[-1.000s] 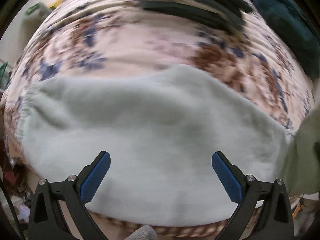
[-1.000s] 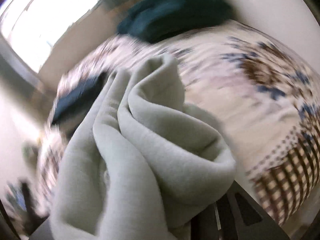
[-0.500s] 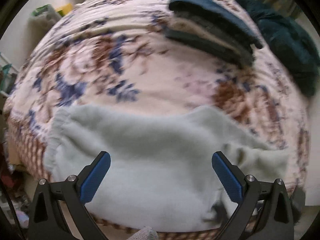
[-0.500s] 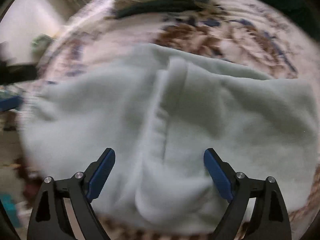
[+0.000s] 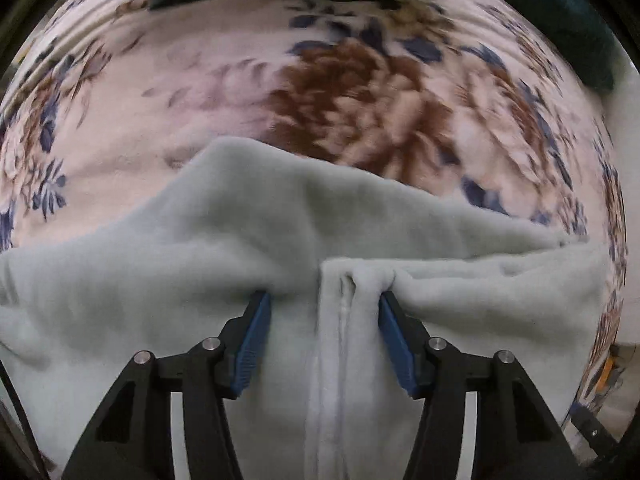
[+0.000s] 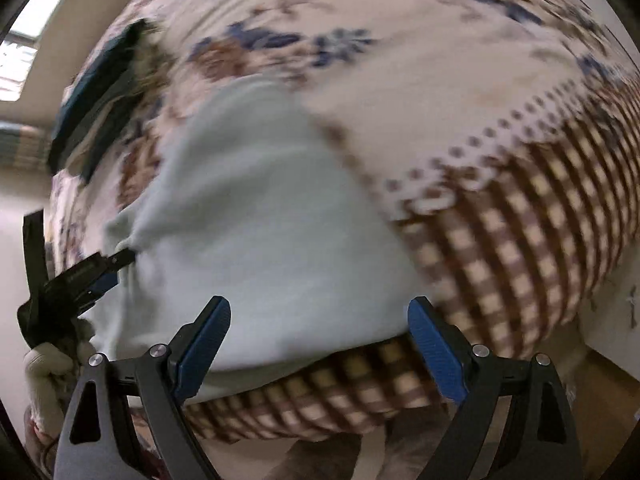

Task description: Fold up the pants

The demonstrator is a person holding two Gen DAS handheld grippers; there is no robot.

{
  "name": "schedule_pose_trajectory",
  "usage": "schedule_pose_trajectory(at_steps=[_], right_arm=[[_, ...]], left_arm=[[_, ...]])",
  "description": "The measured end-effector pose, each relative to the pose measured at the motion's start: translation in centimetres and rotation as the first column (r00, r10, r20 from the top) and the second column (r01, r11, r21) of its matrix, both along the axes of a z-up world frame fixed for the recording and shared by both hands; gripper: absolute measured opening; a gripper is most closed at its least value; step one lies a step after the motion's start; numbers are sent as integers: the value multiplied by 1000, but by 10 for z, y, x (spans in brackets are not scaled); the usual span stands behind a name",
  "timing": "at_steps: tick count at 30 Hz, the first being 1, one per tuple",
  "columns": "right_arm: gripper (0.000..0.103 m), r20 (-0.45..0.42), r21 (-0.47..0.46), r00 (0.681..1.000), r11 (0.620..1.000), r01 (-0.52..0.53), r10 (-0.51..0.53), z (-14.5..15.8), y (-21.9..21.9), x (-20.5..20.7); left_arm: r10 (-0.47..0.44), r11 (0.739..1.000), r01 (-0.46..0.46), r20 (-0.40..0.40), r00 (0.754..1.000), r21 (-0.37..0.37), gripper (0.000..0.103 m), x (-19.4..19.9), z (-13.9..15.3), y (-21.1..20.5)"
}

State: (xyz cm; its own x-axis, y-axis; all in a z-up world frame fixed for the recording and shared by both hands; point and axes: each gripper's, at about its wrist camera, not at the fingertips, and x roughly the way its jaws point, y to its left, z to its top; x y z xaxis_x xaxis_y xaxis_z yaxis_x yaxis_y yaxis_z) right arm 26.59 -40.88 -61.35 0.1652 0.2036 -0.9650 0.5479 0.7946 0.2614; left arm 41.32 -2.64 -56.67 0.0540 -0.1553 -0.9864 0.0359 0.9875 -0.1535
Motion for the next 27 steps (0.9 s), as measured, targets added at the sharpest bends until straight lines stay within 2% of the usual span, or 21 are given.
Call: schedule_pose_trajectory(at_steps=[2, 5, 7, 8, 9, 11, 12, 13, 14, 15, 17, 20, 22, 24, 26, 27], right_arm=[[93, -11, 23, 1000, 999, 29, -29, -5, -9, -5], [93, -27, 130, 995, 986, 101, -99, -15, -14, -17], [92, -23, 231, 988, 960, 156, -155, -23, -9, -28], [92, -17, 289, 982, 939, 185, -188, -27, -8, -33], [86, 0, 369, 971, 903, 221, -238, -31, -5, -40], [71, 22, 449, 955, 857, 254, -294, -39, -3, -43], [54, 27, 480, 947, 836, 268, -319, -44, -2, -44], [34, 25, 491, 941, 823, 284, -339, -49, -1, -43], [24, 18, 488, 938, 821, 294, -347, -54, 1, -41], [15, 8, 477, 939, 826, 299, -345, -57, 3, -39], [13, 4, 469, 938, 829, 305, -347, -56, 7, -36], [12, 16, 422, 967, 878, 225, -256, -46, 20, -34], [13, -17, 400, 981, 898, 184, -194, -49, 28, -32], [15, -9, 382, 988, 912, 148, -156, -49, 32, -30], [24, -9, 419, 986, 895, 153, -165, -50, 30, -29], [31, -11, 427, 986, 891, 157, -169, -51, 30, -28]], left_arm=[[50, 997, -52, -44, 998, -55, 55, 3, 3, 13], [145, 980, -156, -94, 985, -123, 56, -9, 28, 33], [166, 965, -186, -118, 979, -186, 57, -32, 47, 39], [164, 963, -188, -133, 977, -194, 57, -40, 49, 38], [150, 961, -183, -164, 975, -207, 57, -53, 48, 33], [98, 970, -141, -211, 972, -199, 57, -72, 36, 14], [80, 974, -124, -224, 971, -188, 57, -79, 29, 7], [64, 980, -104, -223, 973, -171, 48, -85, 21, -1], [60, 984, -93, -209, 976, -153, 26, -88, 19, -4], [45, 990, -69, -186, 982, -126, 26, -91, 19, -7], [48, 994, -60, -143, 989, -87, 22, -98, 23, -3], [53, 997, -60, -141, 989, -47, 26, -99, 14, 10], [103, 985, -125, -178, 979, -117, 30, -95, 11, 19], [120, 975, -150, -176, 977, -167, 38, -89, 16, 22], [122, 956, -159, -157, 980, -245, 65, -86, 16, 21], [119, 951, -160, -164, 979, -264, 66, -85, 12, 18]])
